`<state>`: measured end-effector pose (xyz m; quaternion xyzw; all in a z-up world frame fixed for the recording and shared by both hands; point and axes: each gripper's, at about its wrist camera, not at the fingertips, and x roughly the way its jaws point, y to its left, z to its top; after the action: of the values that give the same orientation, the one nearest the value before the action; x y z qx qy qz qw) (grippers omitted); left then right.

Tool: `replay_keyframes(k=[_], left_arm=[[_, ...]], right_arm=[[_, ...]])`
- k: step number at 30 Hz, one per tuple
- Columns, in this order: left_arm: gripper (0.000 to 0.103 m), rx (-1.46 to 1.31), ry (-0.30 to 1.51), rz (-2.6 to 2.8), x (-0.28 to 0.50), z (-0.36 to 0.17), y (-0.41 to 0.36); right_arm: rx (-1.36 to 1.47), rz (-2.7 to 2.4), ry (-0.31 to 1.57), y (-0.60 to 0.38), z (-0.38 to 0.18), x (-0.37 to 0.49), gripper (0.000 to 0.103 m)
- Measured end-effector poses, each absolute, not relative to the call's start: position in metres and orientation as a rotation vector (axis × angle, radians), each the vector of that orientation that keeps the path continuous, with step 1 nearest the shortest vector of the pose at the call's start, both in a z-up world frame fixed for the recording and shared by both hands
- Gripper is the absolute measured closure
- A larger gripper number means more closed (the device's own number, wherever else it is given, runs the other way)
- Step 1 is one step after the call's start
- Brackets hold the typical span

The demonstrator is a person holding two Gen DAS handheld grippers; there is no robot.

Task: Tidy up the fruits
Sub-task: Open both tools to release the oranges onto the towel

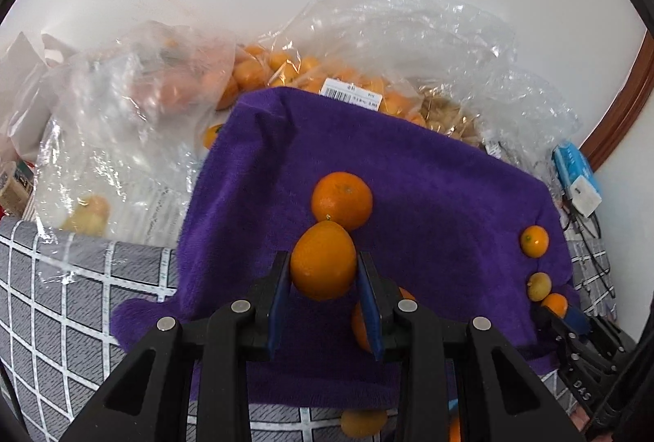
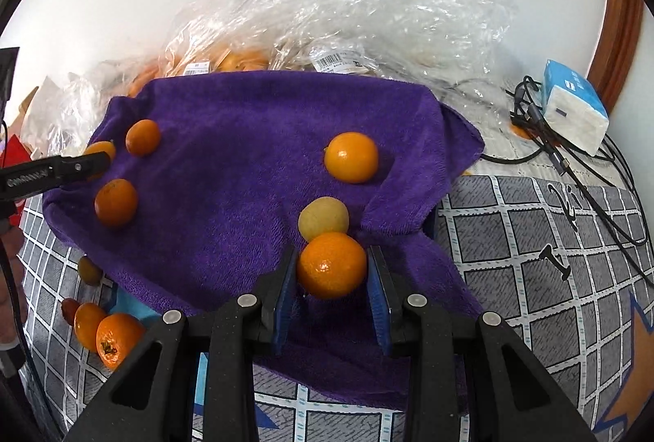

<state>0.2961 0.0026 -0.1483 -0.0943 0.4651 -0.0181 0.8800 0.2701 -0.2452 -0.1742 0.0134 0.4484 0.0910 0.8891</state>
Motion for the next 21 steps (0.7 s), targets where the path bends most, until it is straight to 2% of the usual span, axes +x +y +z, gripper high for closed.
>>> replay_keyframes(k=[3,5,10,12,14,21], left_arm=[[0.073,-0.223,0.980,-0.046,0.298,-0.155,0.004],[0.073,-0.242,0.986,-0.054,0.299,-0.158,0.006],[0.070,-0.260,1.010,-0.062,0.303,-0.163,0.009],[0.068,-0.258,1.013,-0.061,0.301,-0.159,0.009],[0.057,-0.243,0.984,-0.050,0.294,-0.149,0.009],[0.056,-0.279,0.865,-0.047,0.255,-0.110,0.024]], right_arm=[[0.022,0.192,0.938,-0.244,-0.172,0.269,0.062],[0.021,0.200,0.930,-0.244,-0.168,0.265,0.052],[0.005,0.177,0.897,-0.242,-0.156,0.255,0.042],[-0.006,0.161,0.883,-0.241,-0.152,0.251,0.042],[-0.016,0.147,0.863,-0.240,-0.147,0.246,0.042],[0.015,0.134,0.776,-0.238,-0.121,0.223,0.042]])
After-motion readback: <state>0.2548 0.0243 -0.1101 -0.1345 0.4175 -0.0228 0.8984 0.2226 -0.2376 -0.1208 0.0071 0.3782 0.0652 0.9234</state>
